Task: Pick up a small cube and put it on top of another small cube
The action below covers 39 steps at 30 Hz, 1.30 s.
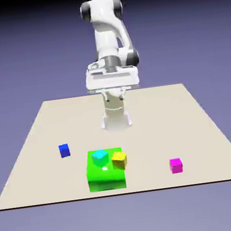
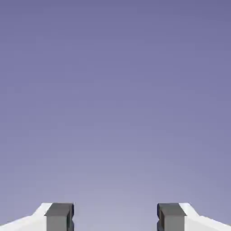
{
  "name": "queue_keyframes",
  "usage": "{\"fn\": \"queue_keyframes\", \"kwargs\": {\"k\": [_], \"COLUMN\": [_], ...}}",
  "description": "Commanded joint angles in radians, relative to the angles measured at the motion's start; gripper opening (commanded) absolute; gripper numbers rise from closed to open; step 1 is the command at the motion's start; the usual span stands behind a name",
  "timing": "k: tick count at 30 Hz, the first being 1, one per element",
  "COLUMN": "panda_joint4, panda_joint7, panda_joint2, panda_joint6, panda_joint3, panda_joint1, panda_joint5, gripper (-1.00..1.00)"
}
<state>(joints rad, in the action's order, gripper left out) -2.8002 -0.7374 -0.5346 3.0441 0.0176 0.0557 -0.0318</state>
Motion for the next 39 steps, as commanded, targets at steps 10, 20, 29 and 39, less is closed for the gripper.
{"fn": "queue_keyframes", "kwargs": {"k": [10,20,29,39], "panda_joint4": [0.081,0.162,0.235,0.312], "panda_joint7": [0.030,0.059,0.086,0.095], "panda_joint2": [0.293,0.587,0.851,1.027], "panda_joint6": [0.059,0.118,0.171,0.262], "panda_joint3": [0.146,0.292,0.423,0.308], "panda_joint1": [0.362,0.725,1.051,0.994], "panda_joint5": [-0.264,-0.528,-0.765,-0.820], "gripper": [0.00,0.00,0.00,0.00]}}
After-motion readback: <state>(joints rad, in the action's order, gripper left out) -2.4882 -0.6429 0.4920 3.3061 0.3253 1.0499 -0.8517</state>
